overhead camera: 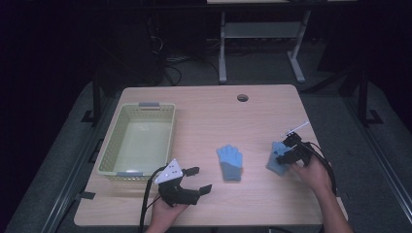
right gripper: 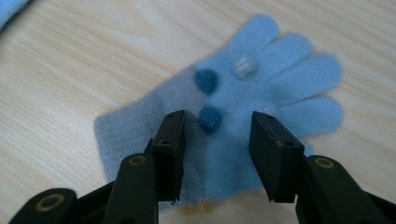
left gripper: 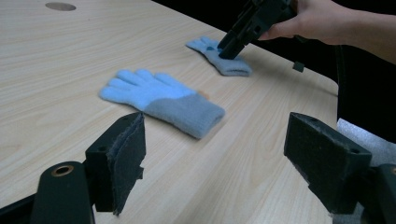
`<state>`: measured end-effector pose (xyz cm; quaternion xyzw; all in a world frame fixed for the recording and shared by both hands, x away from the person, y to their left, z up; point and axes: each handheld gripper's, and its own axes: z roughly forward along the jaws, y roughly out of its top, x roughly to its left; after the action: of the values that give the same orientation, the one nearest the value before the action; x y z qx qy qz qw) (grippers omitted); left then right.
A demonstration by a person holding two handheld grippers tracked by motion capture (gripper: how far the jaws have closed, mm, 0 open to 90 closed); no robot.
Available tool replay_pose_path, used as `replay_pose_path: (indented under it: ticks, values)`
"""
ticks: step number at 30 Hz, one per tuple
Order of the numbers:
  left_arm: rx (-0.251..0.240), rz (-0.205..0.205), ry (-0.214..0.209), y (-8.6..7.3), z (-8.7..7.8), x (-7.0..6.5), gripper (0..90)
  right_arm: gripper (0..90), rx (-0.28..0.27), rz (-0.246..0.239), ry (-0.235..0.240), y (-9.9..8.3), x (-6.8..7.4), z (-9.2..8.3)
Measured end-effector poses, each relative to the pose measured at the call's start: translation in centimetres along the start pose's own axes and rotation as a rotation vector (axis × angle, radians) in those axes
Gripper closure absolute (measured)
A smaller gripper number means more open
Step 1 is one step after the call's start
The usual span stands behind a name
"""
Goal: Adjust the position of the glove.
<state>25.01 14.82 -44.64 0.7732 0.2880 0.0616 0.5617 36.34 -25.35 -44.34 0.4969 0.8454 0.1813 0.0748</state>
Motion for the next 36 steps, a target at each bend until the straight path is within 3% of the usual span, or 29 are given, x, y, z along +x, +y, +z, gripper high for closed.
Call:
replay_pose_path:
  ticks: [4, 9, 19, 27, 30, 36]
  values:
    - [-0.011, 0.009, 0.004, 0.1, -0.3, 0.0, 21.0, 59.2, -0.021, -0.027, -0.025, -0.2, 0.3, 0.2]
    - [-0.009, -0.010, 0.005, 0.0, 0.0, 0.0, 20.9, 67.9, -0.012, -0.033, -0.025, -0.1, 0.6, 0.2]
    - [-0.020, -0.011, 0.004, 0.2, -0.5, 0.1, 21.0, 80.1, 0.005, -0.006, -0.011, 0.1, 0.4, 0.1]
    - [-0.026, -0.010, 0.000, 0.3, -0.6, -0.2, 21.0, 82.2, -0.031, 0.013, 0.004, -0.2, 0.1, -0.8]
    - [-0.015, 0.008, 0.001, 0.3, -0.5, -0.4, 21.0, 82.4, -0.060, -0.018, 0.006, -0.1, 0.3, -2.1]
    - [-0.020, 0.006, 0.006, 0.4, -0.6, -0.5, 21.0, 82.4, -0.082, -0.078, -0.014, 0.6, 1.4, -3.9]
